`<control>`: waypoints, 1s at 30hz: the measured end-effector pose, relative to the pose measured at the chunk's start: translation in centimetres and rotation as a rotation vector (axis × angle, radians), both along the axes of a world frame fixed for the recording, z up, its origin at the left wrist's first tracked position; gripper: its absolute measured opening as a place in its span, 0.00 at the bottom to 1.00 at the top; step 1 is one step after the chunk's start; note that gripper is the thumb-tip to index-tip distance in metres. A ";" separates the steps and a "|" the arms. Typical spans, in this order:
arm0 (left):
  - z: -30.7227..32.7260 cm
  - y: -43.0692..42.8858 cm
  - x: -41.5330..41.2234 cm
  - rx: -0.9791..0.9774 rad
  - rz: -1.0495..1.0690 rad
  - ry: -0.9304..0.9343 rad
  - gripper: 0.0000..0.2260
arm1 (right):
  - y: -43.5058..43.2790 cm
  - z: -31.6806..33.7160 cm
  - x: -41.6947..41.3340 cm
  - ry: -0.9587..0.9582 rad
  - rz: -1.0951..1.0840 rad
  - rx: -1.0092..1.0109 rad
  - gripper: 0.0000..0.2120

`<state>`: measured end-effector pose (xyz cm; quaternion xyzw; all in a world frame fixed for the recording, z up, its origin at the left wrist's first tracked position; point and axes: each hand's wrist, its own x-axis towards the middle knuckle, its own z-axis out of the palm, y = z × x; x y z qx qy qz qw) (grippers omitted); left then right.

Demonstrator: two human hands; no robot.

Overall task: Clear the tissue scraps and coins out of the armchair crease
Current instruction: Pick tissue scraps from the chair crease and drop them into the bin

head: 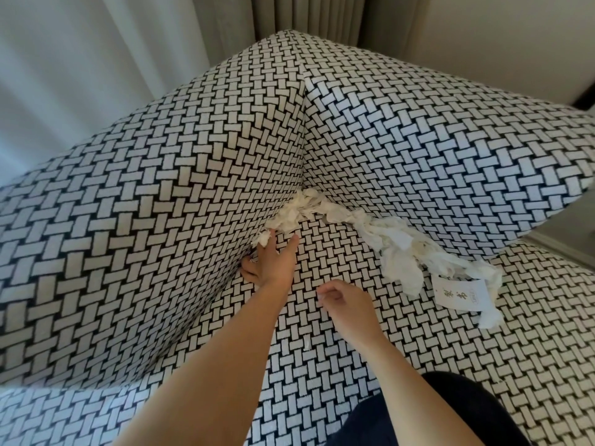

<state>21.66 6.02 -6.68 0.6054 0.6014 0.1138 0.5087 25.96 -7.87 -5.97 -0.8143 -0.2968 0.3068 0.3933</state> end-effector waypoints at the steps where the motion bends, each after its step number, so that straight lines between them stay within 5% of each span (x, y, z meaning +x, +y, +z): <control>1: -0.2 0.1 -0.2 0.000 0.001 -0.038 0.29 | 0.0 0.0 0.0 0.003 -0.002 0.001 0.09; 8: 0.1 0.0 -1.3 0.002 -0.050 -0.137 0.25 | -0.1 0.1 0.0 0.008 0.001 0.010 0.09; 14: 1.2 -1.0 -5.4 0.203 -0.279 -0.309 0.15 | -0.2 0.2 0.0 0.025 -0.013 0.004 0.08; 26: 1.1 -2.0 -13.1 0.456 -0.237 0.036 0.21 | -0.7 0.4 -0.1 0.025 0.001 -0.019 0.09; 30: 1.7 -1.9 -12.2 0.368 -0.332 -0.001 0.25 | -0.9 0.5 -0.3 -0.001 0.028 -0.037 0.09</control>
